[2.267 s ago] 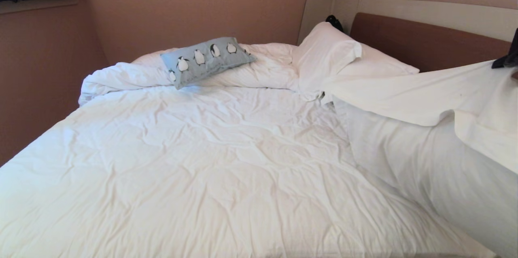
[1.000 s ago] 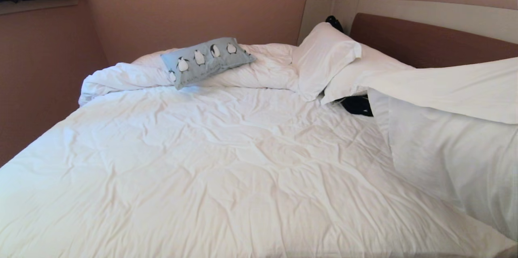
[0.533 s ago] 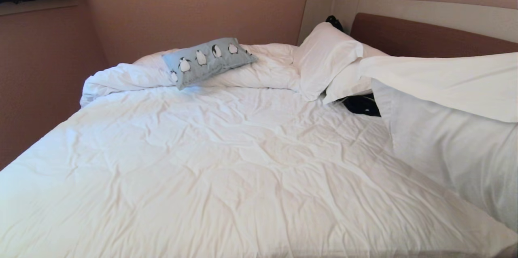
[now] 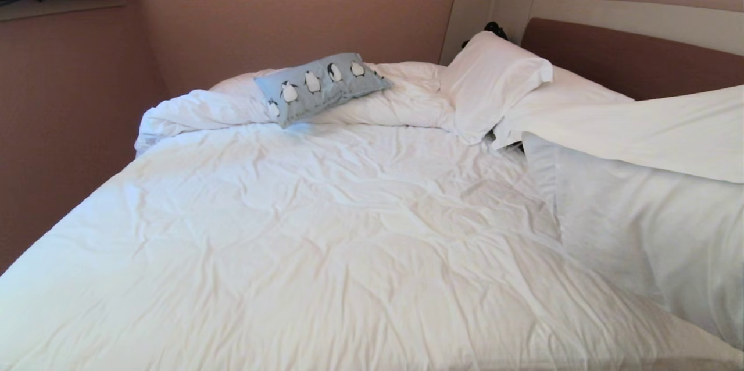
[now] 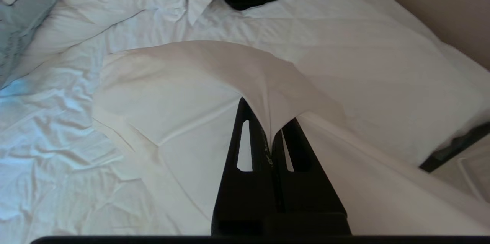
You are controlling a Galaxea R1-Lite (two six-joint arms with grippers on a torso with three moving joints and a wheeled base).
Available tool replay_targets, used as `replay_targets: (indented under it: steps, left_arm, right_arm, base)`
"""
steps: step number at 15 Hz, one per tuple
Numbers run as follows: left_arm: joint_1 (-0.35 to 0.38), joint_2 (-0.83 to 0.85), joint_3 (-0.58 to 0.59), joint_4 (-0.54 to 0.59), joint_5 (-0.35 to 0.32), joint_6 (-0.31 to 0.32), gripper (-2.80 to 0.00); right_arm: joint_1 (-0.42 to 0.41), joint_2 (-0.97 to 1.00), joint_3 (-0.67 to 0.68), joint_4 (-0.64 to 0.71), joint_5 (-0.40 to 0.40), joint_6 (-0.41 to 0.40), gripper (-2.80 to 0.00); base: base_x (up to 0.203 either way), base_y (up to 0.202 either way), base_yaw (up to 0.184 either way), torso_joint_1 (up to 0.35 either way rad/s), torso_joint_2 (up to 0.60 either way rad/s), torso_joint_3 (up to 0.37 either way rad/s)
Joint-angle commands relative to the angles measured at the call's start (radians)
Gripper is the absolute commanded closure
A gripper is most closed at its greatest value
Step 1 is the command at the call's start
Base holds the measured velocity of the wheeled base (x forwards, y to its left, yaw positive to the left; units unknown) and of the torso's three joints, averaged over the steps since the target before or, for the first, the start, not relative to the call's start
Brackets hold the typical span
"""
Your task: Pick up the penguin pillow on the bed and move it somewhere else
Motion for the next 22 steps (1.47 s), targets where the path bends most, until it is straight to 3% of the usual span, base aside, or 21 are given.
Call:
replay_targets:
  steps: [1,7,14,22]
  left_arm:
    - [0.0,0.001,0.0,0.0,0.0,0.0,0.0]
    - [0.0,0.0,0.0,0.0,0.0,0.0,0.0]
    - [0.0,0.0,0.001,0.0,0.0,0.0,0.0]
    - [0.0,0.001,0.0,0.0,0.0,0.0,0.0]
  right_arm:
    - [-0.001,0.003,0.0,0.002,0.0,0.0,0.0]
    - [-0.001,0.003,0.001,0.003,-0.003,-0.003,0.0]
    - [-0.001,-0.131,0.068,0.006,-0.035,-0.002,0.0]
    - [-0.012,-0.19,0.152,0.005,-0.318,-0.116,0.0]
  base:
    - [0.0,0.2,0.003,0.002,0.0,0.002]
    - [0.0,0.165,0.002,0.003,0.0,0.002]
    - [0.0,0.0,0.0,0.0,0.0,0.0]
    - [0.0,0.0,0.0,0.0,0.0,0.0]
